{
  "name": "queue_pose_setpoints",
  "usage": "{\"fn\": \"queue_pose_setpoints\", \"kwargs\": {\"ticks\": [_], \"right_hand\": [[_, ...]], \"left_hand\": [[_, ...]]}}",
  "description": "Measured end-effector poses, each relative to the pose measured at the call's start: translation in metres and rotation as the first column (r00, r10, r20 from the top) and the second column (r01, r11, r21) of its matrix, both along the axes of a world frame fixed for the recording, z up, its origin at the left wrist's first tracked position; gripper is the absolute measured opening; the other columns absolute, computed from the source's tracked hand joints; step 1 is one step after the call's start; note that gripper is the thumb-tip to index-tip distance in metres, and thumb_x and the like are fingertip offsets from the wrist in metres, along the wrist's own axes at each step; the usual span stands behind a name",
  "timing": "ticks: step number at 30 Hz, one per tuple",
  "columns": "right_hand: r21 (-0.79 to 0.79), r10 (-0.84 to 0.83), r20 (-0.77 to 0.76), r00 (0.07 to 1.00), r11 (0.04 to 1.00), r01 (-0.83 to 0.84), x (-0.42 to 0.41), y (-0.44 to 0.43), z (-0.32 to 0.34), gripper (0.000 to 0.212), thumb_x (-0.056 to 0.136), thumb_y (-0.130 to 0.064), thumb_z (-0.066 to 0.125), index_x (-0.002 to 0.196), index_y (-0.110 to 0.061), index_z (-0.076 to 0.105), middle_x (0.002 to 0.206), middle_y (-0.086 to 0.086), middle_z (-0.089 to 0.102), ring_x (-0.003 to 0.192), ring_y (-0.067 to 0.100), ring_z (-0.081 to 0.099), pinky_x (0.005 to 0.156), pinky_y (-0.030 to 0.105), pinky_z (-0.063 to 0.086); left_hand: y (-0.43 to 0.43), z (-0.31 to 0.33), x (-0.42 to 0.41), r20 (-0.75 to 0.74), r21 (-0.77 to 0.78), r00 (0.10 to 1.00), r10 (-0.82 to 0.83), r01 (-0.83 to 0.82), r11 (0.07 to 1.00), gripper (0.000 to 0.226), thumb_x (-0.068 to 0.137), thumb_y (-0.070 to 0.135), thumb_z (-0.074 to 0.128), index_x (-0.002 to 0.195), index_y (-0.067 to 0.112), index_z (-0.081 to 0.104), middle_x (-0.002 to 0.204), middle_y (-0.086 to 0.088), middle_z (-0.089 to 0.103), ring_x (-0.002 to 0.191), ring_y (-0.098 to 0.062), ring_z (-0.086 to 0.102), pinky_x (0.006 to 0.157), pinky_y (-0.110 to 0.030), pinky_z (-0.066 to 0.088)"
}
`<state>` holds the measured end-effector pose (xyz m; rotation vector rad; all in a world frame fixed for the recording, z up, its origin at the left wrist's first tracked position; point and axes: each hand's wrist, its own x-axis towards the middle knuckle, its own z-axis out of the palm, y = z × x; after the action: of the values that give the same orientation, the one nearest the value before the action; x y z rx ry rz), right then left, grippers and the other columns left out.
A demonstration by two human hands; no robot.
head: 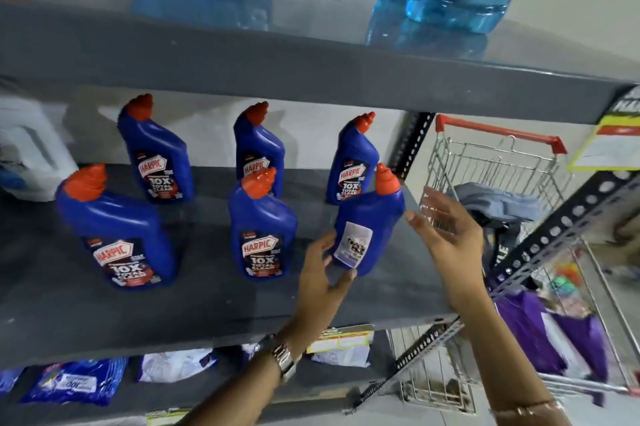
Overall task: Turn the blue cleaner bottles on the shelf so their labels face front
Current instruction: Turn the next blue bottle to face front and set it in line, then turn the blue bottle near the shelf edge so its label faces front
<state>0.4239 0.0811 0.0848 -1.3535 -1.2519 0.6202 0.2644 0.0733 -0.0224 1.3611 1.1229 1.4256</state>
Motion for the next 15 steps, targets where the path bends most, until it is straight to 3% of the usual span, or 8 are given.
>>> {"fn": "queue_pose_setpoints", "kwargs": {"ticks": [3,6,8,10,12,15], "right_hand": [[-0.060,0.100,0.034,0.994,0.993,-0.097,0.004,0.015,-0.006,0.054,0.069,-0.032,0.078,0.118,-0.024,0.058,0.115,0.000,0.065,0.103,0.012,0.062,0.081,0.034,0.053],[-0.087,0.174,0.027,0.984,0.981,-0.171,0.005,0.023,-0.018,0.056,0.063,-0.035,0.079,0.115,-0.026,0.059,0.117,0.000,0.066,0.105,0.011,0.062,0.082,0.035,0.054],[-0.076,0.204,0.020,0.979,0.976,-0.202,0.005,0.028,-0.025,0.055,0.063,-0.028,0.082,0.114,-0.025,0.061,0.115,-0.001,0.067,0.102,0.010,0.063,0.081,0.032,0.056],[-0.067,0.219,0.016,0.976,0.974,-0.217,0.003,0.033,-0.029,0.051,0.066,-0.018,0.082,0.112,-0.024,0.060,0.111,0.000,0.067,0.097,0.009,0.063,0.073,0.018,0.055],[-0.056,0.227,0.002,0.974,0.972,-0.227,0.003,0.036,-0.030,0.049,0.067,-0.014,0.081,0.111,-0.021,0.061,0.106,0.000,0.068,0.089,0.002,0.063,0.065,0.008,0.049],[-0.039,0.248,0.004,0.969,0.968,-0.248,0.004,0.038,-0.030,0.043,0.069,-0.010,0.078,0.105,-0.024,0.059,0.094,-0.011,0.066,0.078,-0.014,0.060,0.059,0.005,0.047]], "left_hand": [[0.021,0.004,0.006,-0.010,-0.021,1.000,0.015,-0.016,1.000,0.070,0.071,-0.001,0.070,0.129,0.013,0.033,0.119,0.015,0.046,0.103,0.022,0.049,0.084,0.000,0.036],[0.036,0.002,0.004,0.035,-0.096,0.998,-0.044,0.047,0.994,0.072,0.082,-0.005,0.060,0.140,0.011,0.020,0.131,0.010,0.041,0.098,0.028,0.046,0.079,0.002,0.038],[0.044,-0.004,-0.002,0.049,-0.140,0.996,-0.073,0.079,0.987,0.069,0.088,0.000,0.054,0.144,0.015,0.017,0.145,0.006,0.028,0.110,0.022,0.043,0.083,0.002,0.037],[0.048,-0.004,-0.005,0.007,-0.167,0.991,-0.131,0.131,0.977,0.064,0.090,0.004,0.052,0.143,0.018,0.021,0.147,0.004,0.033,0.123,0.006,0.042,0.093,-0.004,0.039],[0.050,-0.006,-0.003,-0.011,-0.177,0.987,-0.158,0.154,0.972,0.056,0.089,0.006,0.054,0.139,0.018,0.031,0.139,0.004,0.045,0.121,0.003,0.048,0.093,-0.010,0.042],[0.049,-0.007,0.003,0.006,-0.158,0.997,-0.081,0.081,0.984,0.052,0.085,0.003,0.060,0.131,0.017,0.040,0.126,0.004,0.055,0.109,0.005,0.057,0.086,-0.012,0.046]]}}
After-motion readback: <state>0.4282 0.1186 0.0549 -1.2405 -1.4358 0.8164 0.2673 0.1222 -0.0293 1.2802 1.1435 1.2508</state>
